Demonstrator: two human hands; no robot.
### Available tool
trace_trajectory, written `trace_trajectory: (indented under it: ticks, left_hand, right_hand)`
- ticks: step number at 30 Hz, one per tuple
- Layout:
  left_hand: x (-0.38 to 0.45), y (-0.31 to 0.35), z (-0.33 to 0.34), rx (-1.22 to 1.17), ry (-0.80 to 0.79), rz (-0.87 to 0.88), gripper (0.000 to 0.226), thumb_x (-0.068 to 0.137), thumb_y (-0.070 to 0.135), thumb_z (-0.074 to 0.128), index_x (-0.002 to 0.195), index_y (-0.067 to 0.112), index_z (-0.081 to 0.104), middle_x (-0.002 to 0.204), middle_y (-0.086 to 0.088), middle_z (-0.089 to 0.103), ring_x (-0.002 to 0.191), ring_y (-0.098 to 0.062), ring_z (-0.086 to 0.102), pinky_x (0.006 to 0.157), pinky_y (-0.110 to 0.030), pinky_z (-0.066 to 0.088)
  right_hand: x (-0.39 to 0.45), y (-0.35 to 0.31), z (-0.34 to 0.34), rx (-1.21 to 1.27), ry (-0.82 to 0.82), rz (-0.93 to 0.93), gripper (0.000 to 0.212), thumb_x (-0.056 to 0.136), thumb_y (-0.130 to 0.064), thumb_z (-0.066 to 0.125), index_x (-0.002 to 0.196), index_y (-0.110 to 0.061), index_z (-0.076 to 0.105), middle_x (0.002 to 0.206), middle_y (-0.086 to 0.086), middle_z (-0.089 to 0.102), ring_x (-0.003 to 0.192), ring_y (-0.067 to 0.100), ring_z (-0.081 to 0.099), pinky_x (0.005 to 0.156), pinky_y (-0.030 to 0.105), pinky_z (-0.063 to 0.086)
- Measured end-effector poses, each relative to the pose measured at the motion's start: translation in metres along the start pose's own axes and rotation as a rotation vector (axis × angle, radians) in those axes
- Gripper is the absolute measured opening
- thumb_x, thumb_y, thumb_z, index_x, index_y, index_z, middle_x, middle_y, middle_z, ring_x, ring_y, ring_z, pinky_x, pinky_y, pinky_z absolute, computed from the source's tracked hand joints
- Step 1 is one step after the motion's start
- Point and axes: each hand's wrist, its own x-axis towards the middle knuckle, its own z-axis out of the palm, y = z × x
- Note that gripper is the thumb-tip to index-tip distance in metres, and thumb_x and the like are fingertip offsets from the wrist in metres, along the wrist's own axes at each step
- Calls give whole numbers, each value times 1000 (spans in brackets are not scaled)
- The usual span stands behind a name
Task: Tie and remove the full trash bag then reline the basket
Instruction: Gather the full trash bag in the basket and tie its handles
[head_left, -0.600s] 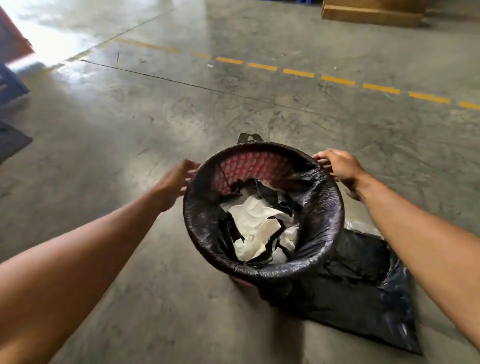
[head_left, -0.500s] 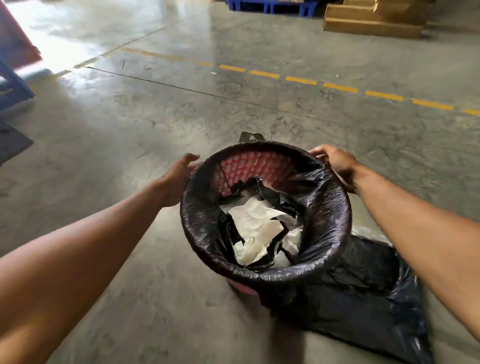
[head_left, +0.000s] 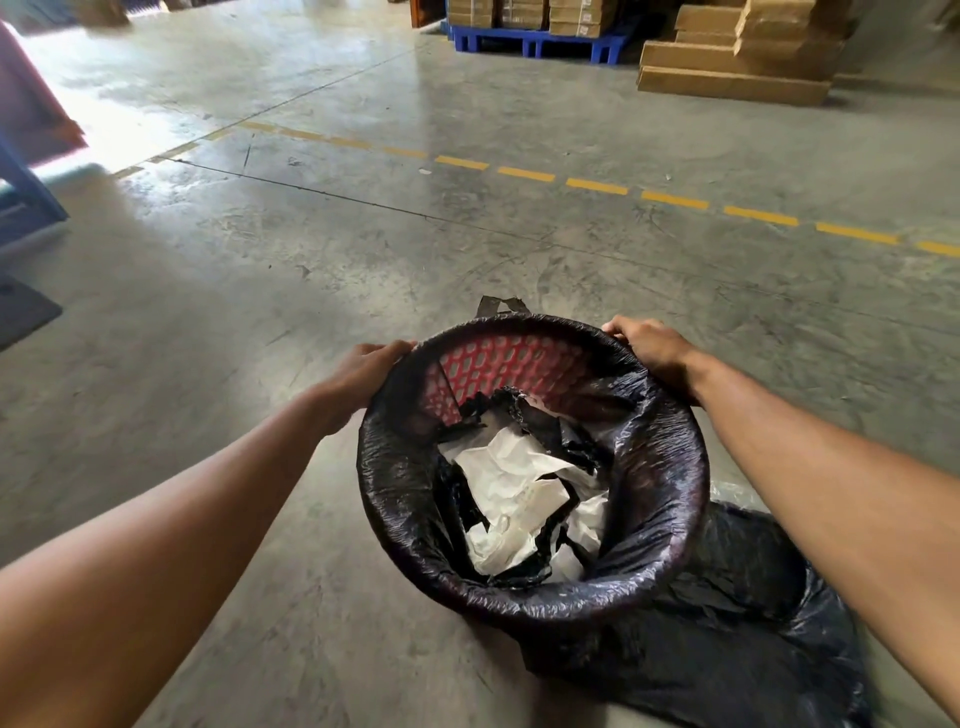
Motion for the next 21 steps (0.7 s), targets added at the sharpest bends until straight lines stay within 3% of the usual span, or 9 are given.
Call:
trace_trajectory:
  ticks: [3, 5, 8, 10, 12, 15, 17, 19, 21]
  left_hand:
    - [-2, 3, 0, 56, 14, 41, 36, 97, 45, 59, 83, 17, 78, 72, 0, 79, 84, -29, 74, 84, -40, 59]
    - [2, 1, -2, 36, -52, -45, 46, 97, 51, 54, 92, 12, 77, 84, -8, 81, 93, -34, 75, 88, -40, 59]
    - [11, -8, -13, -16, -241, -165, 68, 89, 67, 51, 117, 9, 73, 116, -17, 76, 112, -37, 71, 107, -52, 50]
    - [15, -16, -19, -23, -322, -177, 62, 90, 64, 52, 124, 15, 70, 126, -14, 72, 122, -35, 66, 113, -56, 43]
    - [8, -15, -19, -43, -373, -186, 54, 97, 55, 48, 126, 14, 68, 130, -14, 70, 122, -34, 65, 113, -53, 43]
    - [-1, -15, -15, -90, -261, -160, 48, 98, 47, 54, 111, 4, 73, 122, -21, 72, 102, -32, 72, 102, -47, 53]
    - [-1, -12, -14, -90, -124, -97, 43, 96, 44, 61, 105, 4, 75, 114, -24, 74, 104, -40, 72, 100, -52, 54]
    - [1, -6, -18, -79, -68, -56, 47, 96, 45, 62, 112, 3, 73, 108, -24, 76, 103, -43, 72, 98, -55, 55]
    - [2, 4, -22, -43, -116, -73, 55, 92, 51, 65, 117, 3, 70, 106, -23, 77, 99, -41, 73, 95, -53, 57]
  right_hand:
    - [-4, 0, -1, 8, 34, -9, 40, 83, -44, 62, 97, -10, 77, 94, 8, 77, 78, 19, 66, 76, 31, 51]
    - [-9, 0, -4, 89, -17, 50, 33, 79, -45, 66, 95, -17, 74, 86, 3, 71, 73, 19, 62, 68, 27, 48]
    - [-4, 5, -12, 260, -12, 152, 40, 58, -47, 67, 83, -15, 67, 84, 10, 60, 61, 23, 53, 62, 32, 43]
    - [-4, 7, -16, 247, -29, 156, 27, 64, -37, 60, 73, -12, 61, 69, 6, 56, 52, 20, 47, 54, 29, 38]
    - [-9, 7, -18, 209, -52, 182, 19, 63, -30, 57, 69, -13, 59, 64, 6, 54, 54, 21, 46, 56, 32, 36]
    - [-13, 10, -21, 185, -82, 179, 13, 62, -28, 61, 68, -16, 62, 70, 6, 57, 61, 21, 49, 62, 34, 39]
    - [-16, 7, -21, 175, -47, 133, 9, 78, -21, 62, 72, -15, 63, 72, 6, 58, 61, 19, 53, 59, 30, 42]
    - [-14, 4, -21, 162, 6, 58, 16, 89, -13, 59, 75, -14, 65, 72, 8, 61, 59, 19, 55, 54, 28, 43]
    - [-12, 1, -19, 118, 62, 14, 15, 91, -11, 59, 79, -14, 67, 73, 10, 62, 57, 20, 54, 51, 25, 42]
